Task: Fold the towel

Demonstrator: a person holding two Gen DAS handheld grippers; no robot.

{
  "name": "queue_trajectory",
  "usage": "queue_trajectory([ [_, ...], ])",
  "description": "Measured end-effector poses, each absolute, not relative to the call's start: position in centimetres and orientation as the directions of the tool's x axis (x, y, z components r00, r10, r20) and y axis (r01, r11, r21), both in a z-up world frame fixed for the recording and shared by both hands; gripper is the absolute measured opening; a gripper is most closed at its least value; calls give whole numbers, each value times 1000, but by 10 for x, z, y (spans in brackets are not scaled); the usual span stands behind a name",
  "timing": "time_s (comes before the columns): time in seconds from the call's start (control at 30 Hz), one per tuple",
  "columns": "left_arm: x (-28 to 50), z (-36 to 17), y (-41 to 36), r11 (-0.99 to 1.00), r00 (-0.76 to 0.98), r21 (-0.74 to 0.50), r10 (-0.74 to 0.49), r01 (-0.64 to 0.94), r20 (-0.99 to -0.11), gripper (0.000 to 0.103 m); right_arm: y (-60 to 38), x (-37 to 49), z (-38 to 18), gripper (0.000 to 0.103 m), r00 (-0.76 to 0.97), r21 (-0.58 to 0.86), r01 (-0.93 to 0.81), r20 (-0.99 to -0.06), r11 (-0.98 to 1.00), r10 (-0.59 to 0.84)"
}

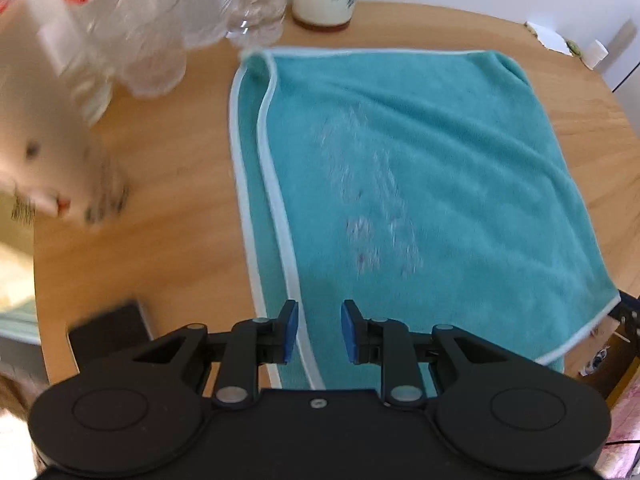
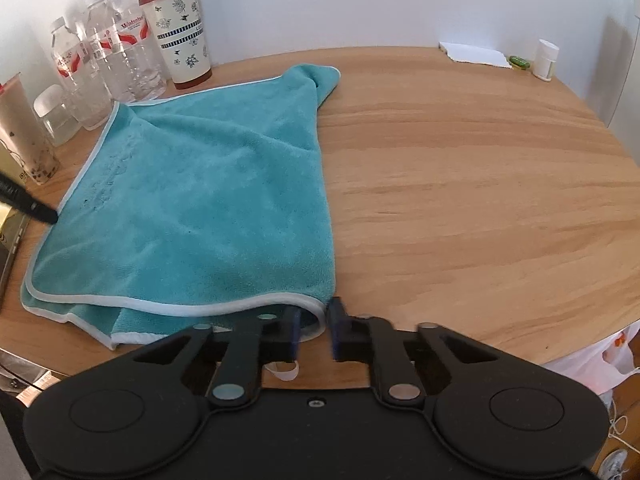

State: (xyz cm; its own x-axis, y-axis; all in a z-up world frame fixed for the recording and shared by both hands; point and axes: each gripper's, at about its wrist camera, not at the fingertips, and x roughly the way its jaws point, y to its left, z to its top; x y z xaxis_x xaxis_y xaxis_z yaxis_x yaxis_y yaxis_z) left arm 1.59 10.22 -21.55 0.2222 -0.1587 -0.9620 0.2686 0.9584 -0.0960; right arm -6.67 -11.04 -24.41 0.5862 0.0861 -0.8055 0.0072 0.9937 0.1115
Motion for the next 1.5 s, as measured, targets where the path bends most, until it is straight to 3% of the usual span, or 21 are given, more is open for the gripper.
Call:
queue_trajectory([
  [0.27, 6, -221, 104, 967, 215, -107, -158, 232, -964, 24, -111, -67, -245, 9, 587, 98, -4, -806, 995, 82],
  [0.4, 0, -213, 105, 972, 257, -86, -143, 220, -956, 35, -109, -65, -246, 9, 595, 93, -8, -800, 996, 79],
  [0.43, -1, -213, 103, 971, 259, -69, -130, 230, -957, 37, -108, -64, -246, 3, 597, 94, -11, -798, 995, 82],
  [0.63, 1, -225, 104, 978, 220, -83, -125, 194, -967, 36, -107, -64, -246, 3, 605, 86, -1, -794, 996, 69],
  [0.8, 2, -226, 108, 978, 224, -97, -138, 182, -965, 23, -106, -65, -245, 3, 612, 75, 15, -790, 997, 50],
  [0.87, 3, -226, 113, 980, 223, -111, -147, 166, -964, 11, -106, -65, -244, 3, 617, 70, 23, -786, 997, 41],
  [0.97, 2, -224, 116, 980, 226, -118, -153, 159, -962, 1, -106, -64, -242, 3, 627, 51, 35, -779, 998, 18],
  [1.27, 2, -214, 112, 972, 256, -119, -169, 202, -952, 1, -96, -61, -231, 3, 649, -118, 30, -753, 993, -109],
  [1.43, 1, -212, 118, 972, 253, -125, -173, 198, -952, 1, -98, -62, -238, 7, 611, -43, 52, -789, 998, -66],
  [1.5, -1, -211, 123, 973, 247, -130, -175, 191, -953, 1, -100, -64, -244, 15, 605, -10, 64, -795, 998, -46],
])
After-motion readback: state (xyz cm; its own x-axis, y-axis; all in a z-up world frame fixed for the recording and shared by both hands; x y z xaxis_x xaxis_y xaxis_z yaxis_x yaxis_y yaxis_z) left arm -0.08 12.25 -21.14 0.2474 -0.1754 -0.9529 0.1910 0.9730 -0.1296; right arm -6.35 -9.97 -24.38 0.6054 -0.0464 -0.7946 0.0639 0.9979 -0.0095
